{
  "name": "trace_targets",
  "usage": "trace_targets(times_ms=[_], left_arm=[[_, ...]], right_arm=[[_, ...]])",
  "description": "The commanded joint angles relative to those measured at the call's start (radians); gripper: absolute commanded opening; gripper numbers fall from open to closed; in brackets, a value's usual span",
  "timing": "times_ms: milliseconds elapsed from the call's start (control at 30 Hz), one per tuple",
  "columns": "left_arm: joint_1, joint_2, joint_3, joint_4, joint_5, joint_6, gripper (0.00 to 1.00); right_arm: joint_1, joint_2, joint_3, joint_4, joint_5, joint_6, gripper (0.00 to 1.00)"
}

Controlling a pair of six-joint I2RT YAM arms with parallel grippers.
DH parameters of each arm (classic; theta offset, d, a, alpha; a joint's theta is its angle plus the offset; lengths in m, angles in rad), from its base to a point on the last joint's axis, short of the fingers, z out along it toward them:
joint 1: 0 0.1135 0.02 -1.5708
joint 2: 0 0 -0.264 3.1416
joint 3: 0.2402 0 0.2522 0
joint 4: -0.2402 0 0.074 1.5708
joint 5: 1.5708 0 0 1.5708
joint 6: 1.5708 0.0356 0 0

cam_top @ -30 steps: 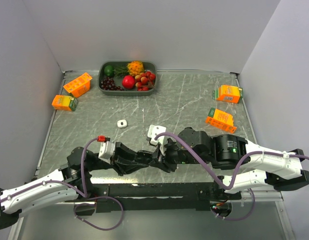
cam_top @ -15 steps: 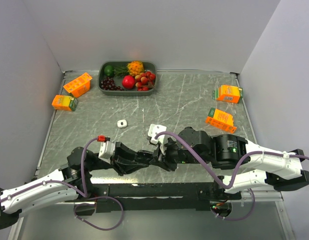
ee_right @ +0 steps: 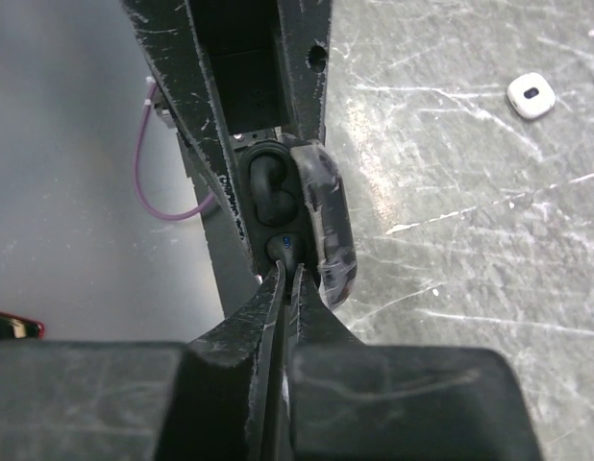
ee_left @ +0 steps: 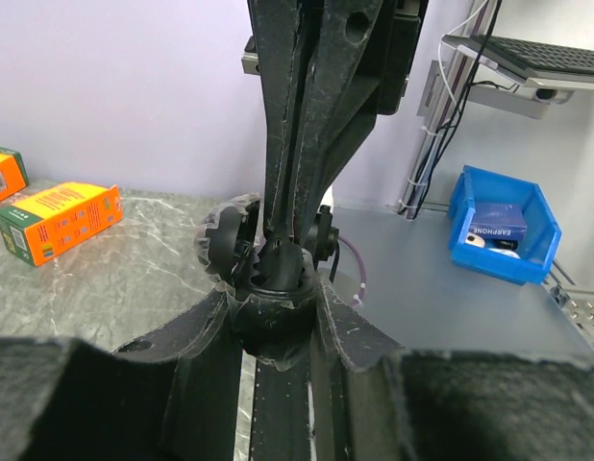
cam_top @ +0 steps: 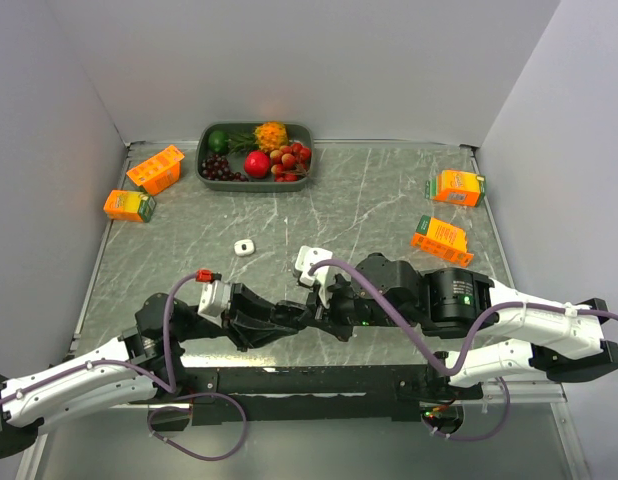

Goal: Insert the wireless bluetooth earbuds into the charging case
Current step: Adjust the earbud with the charging case.

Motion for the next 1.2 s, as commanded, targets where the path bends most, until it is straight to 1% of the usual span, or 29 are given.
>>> trace_targets(times_ms=[0, 167, 433, 867, 1167], left_arm=[[-0.003, -0.002, 0.05, 0.11, 0.011, -0.013, 0.01], [-0.003, -0.01, 0.047, 0.09, -0.002, -0.016, 0.01], [-0.004, -0.011, 0.04, 0.049, -0.061, -0.04, 0.01], [-0.004, -0.014, 0.037, 0.037, -0.119, -0.057, 0.01], [-0.003, -0.007, 0.04, 0.053, -0.125, -0.056, 0.01]], right_arm=[[-0.005, 0.023, -0.008, 0.02, 0.015, 0.019, 0.0], [-0.005, 0.009, -0.003, 0.02, 0.036, 0.019, 0.0], [-0.005, -0.056, -0.015, 0.054, 0.079, 0.013, 0.0], [-0.005, -0.128, -0.087, 0.135, 0.09, 0.02, 0.0], [-0.005, -0.137, -0.103, 0.16, 0.067, 0.019, 0.0]])
